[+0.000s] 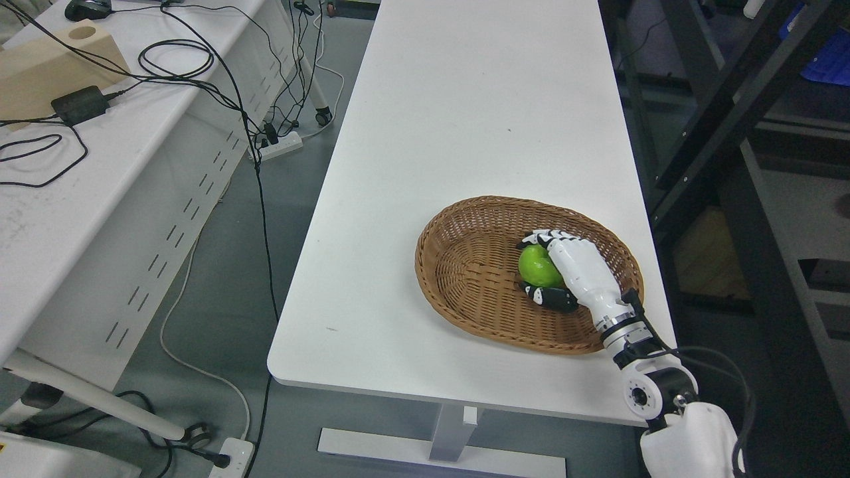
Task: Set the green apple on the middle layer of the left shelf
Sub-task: 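Close the right hand fingers around the green apple, then lift the green apple out of the basket with the right hand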
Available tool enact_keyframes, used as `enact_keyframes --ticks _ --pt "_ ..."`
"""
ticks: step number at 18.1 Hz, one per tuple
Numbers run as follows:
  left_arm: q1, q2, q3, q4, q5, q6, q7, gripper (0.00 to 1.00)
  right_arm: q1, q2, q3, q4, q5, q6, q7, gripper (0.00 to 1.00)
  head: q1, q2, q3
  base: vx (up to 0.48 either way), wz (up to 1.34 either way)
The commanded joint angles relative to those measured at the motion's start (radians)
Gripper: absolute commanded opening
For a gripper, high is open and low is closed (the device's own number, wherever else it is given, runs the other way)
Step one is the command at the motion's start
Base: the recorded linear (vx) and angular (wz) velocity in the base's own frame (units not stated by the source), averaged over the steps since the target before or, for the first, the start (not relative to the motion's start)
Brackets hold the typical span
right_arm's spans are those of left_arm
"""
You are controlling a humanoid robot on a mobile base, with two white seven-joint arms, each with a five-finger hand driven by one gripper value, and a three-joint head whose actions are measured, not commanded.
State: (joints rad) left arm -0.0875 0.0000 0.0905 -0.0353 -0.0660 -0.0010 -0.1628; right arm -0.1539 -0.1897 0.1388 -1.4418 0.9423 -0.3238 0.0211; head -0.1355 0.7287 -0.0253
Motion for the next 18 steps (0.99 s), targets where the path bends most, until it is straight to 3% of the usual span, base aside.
enact_keyframes --ticks 1,5,9,18 --pt "0.000 0.017 0.000 0.000 0.000 -0.001 0.000 1.00 0.042 -0.004 -0.103 -0.173 -0.072 0.000 -0.143 0.00 0.0000 0.000 0.000 0.000 0.00" --pt "0.000 0.017 0.000 0.000 0.000 -0.001 0.000 1.00 0.125 -0.008 -0.180 -0.278 -0.172 -0.035 -0.188 0.00 0.0000 0.000 0.000 0.000 0.00" --pt "0.000 0.017 0.000 0.000 0.000 -0.001 0.000 1.00 0.169 -0.008 -0.294 -0.282 -0.241 -0.075 -0.190 0.00 0.0000 0.000 0.000 0.000 0.00" --pt "0.000 0.017 0.000 0.000 0.000 -0.001 -0.001 1.00 0.234 0.021 -0.300 -0.282 -0.247 -0.095 -0.190 0.00 0.0000 0.000 0.000 0.000 0.00"
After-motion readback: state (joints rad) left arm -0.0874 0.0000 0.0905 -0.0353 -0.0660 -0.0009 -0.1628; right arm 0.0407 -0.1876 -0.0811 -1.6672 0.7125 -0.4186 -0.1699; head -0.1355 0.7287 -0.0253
